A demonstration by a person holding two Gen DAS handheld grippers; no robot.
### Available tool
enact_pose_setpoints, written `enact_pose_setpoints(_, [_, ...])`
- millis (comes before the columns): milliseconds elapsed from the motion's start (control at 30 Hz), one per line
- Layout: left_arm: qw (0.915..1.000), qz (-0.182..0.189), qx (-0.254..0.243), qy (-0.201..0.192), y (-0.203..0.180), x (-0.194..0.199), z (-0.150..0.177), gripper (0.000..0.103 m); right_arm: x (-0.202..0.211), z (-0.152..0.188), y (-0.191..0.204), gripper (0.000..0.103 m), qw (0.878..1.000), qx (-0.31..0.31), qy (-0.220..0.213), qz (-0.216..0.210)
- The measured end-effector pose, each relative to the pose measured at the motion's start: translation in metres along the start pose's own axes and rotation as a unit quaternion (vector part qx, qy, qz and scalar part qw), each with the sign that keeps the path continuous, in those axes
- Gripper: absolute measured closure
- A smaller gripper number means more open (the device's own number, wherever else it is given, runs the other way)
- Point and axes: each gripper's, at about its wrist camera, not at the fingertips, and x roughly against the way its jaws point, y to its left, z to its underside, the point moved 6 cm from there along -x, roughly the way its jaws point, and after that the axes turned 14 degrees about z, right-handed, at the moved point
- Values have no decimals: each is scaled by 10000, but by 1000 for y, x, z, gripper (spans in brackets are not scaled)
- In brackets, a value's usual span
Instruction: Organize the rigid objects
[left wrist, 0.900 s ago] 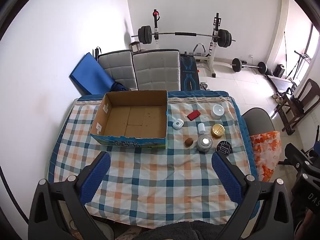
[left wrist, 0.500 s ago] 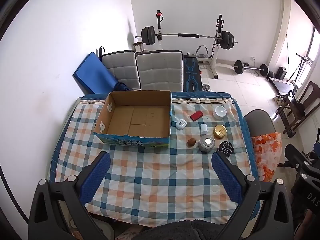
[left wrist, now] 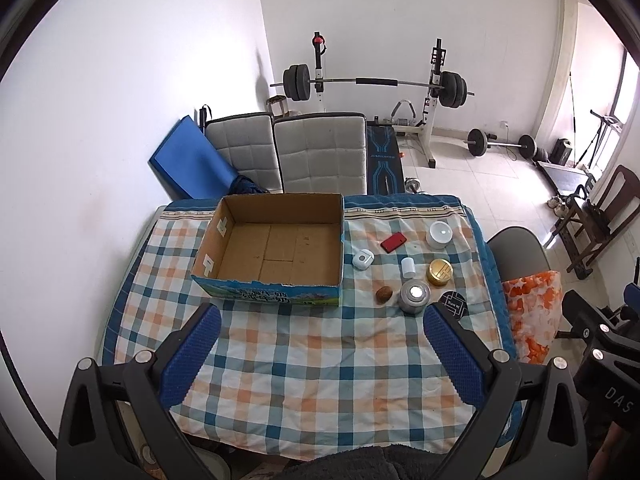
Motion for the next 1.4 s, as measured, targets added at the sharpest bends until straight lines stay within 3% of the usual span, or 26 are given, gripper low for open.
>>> enact_pose_setpoints(1400, [9999,101,-26,-47,-8,5,-2,0,9,-3,1,0,9999,-14,-97,70])
